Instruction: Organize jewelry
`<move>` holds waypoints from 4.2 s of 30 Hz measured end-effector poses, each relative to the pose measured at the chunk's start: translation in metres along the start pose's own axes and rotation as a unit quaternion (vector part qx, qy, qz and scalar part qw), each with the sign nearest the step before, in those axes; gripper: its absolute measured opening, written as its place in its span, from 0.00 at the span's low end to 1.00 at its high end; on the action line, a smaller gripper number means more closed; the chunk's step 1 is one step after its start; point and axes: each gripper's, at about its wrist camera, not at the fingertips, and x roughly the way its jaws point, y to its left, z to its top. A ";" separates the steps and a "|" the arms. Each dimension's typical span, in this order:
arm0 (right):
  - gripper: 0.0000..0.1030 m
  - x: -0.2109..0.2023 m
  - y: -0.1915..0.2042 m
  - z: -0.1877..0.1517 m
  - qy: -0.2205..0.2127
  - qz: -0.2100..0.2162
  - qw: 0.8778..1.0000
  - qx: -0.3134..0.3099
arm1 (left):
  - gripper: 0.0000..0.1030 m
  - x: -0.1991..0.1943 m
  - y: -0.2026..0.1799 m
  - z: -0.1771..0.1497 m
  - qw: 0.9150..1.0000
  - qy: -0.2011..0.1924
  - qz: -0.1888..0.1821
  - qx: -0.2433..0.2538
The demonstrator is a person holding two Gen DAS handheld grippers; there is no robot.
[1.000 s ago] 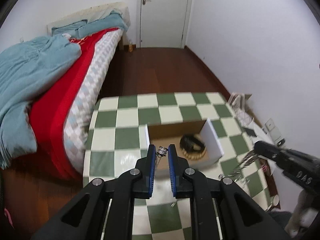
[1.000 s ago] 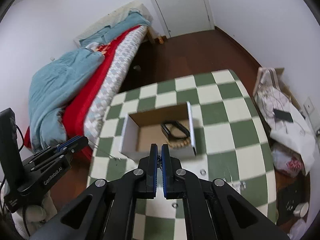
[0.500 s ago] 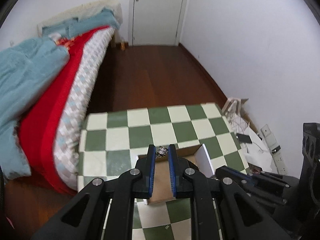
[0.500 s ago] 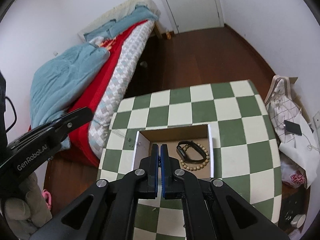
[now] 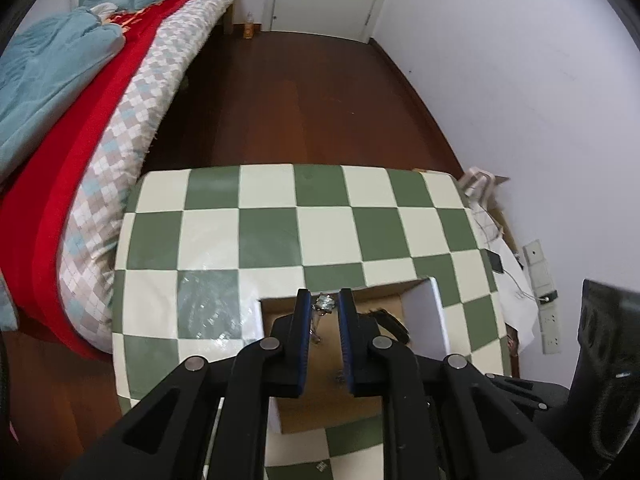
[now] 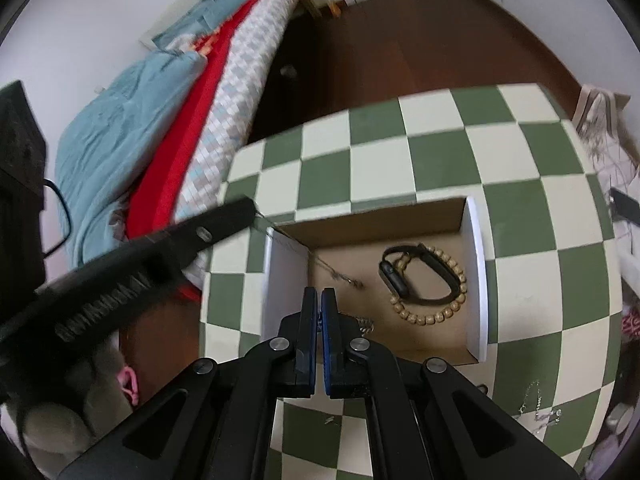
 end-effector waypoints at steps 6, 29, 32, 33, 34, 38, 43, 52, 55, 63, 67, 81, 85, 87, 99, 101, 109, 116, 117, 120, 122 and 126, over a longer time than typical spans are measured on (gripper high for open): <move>0.61 0.001 -0.010 -0.002 0.002 -0.057 0.998 0.000 | 0.85 0.000 0.007 -0.001 0.998 -0.017 0.054 0.009; 1.00 -0.032 -0.019 -0.061 -0.074 -0.240 0.966 -0.061 | 1.00 -0.032 0.018 -0.102 0.979 -0.102 0.178 0.007; 1.00 -0.050 -0.012 -0.070 -0.096 -0.242 0.963 -0.067 | 1.00 -0.044 0.011 -0.112 0.977 -0.113 0.181 0.008; 1.00 -0.056 -0.009 -0.073 -0.103 -0.243 0.962 -0.068 | 1.00 -0.049 0.010 -0.116 0.977 -0.115 0.181 0.008; 1.00 -0.062 -0.006 -0.076 -0.109 -0.243 0.961 -0.071 | 1.00 -0.054 0.008 -0.120 0.977 -0.118 0.177 0.007; 1.00 -0.086 0.005 -0.093 -0.133 -0.240 0.959 -0.079 | 1.00 -0.074 0.004 -0.135 0.976 -0.129 0.178 -0.002; 1.00 -0.114 0.017 -0.117 -0.162 -0.239 0.954 -0.084 | 1.00 -0.103 -0.005 -0.152 0.972 -0.155 0.179 0.007; 1.00 -0.158 0.033 -0.156 -0.203 -0.222 0.950 -0.082 | 1.00 -0.147 -0.018 -0.173 0.964 -0.193 0.181 0.015; 1.00 -0.168 0.028 -0.167 -0.212 -0.205 0.953 -0.067 | 1.00 -0.156 -0.014 -0.183 0.958 -0.214 0.189 0.000; 0.76 -0.144 -0.041 -0.199 -0.183 -0.186 0.965 0.012 | 1.00 -0.116 0.004 -0.208 0.953 -0.180 0.242 -0.009; 0.59 -0.113 -0.102 -0.212 -0.157 -0.175 0.970 0.066 | 1.00 -0.077 0.015 -0.219 0.953 -0.144 0.265 -0.014; 0.58 -0.033 -0.187 -0.190 -0.139 -0.199 0.966 0.084 | 1.00 0.006 0.031 -0.223 0.960 -0.051 0.272 -0.030; 0.50 -0.023 -0.178 -0.185 -0.155 -0.231 0.959 0.053 | 1.00 0.015 0.029 -0.222 0.964 -0.043 0.260 -0.023; 0.35 -0.020 -0.172 -0.184 -0.164 -0.231 0.958 0.035 | 1.00 0.017 0.026 -0.222 0.967 -0.041 0.249 -0.019; 0.10 -0.018 -0.164 -0.184 -0.170 -0.225 0.959 0.027 | 0.95 0.048 -0.019 -0.223 0.986 -0.010 0.162 0.046; 0.10 -0.019 -0.165 -0.184 -0.171 -0.224 0.959 0.028 | 0.76 0.054 -0.026 -0.225 0.986 -0.004 0.158 0.058; 0.10 -0.019 -0.167 -0.183 -0.170 -0.216 0.961 0.038 | 0.08 0.060 -0.039 -0.224 0.988 -0.007 0.130 0.078; 0.00 -0.030 -0.172 -0.183 -0.171 -0.176 0.967 0.063 | 0.08 0.043 -0.045 -0.217 0.989 -0.027 0.117 0.081; 0.00 -0.033 -0.172 -0.184 -0.173 -0.169 0.968 0.065 | 0.08 0.038 -0.045 -0.214 0.990 -0.032 0.115 0.079; 0.00 -0.044 -0.166 -0.185 -0.178 -0.150 0.970 0.064 | 0.08 0.024 -0.040 -0.202 0.991 -0.045 0.106 0.069; 0.00 -0.053 -0.162 -0.185 -0.184 -0.134 0.971 0.066 | 0.08 0.012 -0.037 -0.193 0.992 -0.053 0.095 0.059; 0.00 -0.074 -0.155 -0.185 -0.201 -0.114 0.970 0.071 | 0.08 -0.011 -0.029 -0.178 0.993 -0.071 0.081 0.042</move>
